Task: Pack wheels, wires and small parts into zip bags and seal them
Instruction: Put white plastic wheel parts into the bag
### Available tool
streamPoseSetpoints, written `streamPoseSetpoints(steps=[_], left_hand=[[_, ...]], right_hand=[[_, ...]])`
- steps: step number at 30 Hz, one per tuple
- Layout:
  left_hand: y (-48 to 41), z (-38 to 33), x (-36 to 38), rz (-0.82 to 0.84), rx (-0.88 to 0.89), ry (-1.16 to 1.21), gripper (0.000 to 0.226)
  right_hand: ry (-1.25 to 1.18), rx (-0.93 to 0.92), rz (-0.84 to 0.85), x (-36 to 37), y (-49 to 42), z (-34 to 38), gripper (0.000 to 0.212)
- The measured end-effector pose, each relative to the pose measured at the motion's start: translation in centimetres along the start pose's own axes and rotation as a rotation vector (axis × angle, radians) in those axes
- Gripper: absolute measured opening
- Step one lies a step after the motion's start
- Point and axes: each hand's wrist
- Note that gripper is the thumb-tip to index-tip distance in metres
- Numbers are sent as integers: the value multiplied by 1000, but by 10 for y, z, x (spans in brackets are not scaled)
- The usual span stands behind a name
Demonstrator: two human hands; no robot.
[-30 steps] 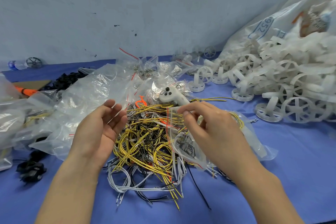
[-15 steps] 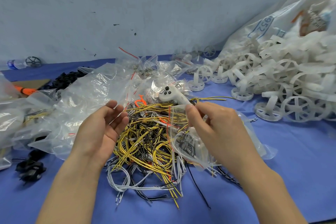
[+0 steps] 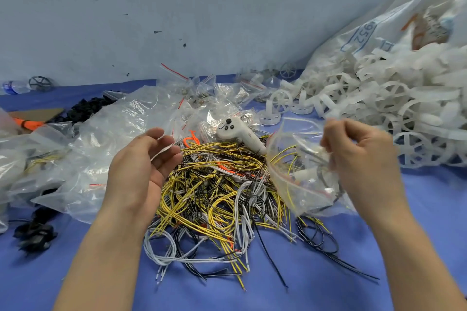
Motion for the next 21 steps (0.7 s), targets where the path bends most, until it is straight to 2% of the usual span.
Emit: streamPoseSetpoints(steps=[4,9,15,21], left_hand=[[2,1,5,-9,3,-4,24],[9,0,16,-20,36,12,25],[30,-11,43,-33,85,94,23],[50,-13,49,-7,314,-2,27]], right_hand=[[-99,111,-71,-8,-6,-4,31],[-134,122,-45,-1,-5,-6,36],[-92,114,138,21,1,-5,36],[-18,-15,251,27,-1,-4,42]])
Point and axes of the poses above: each hand's wrist, its own y-axis away from the middle knuckle, its own x-axis out of the palm, z = x × y, and after that the axes turned 11 degrees about -z, right-handed
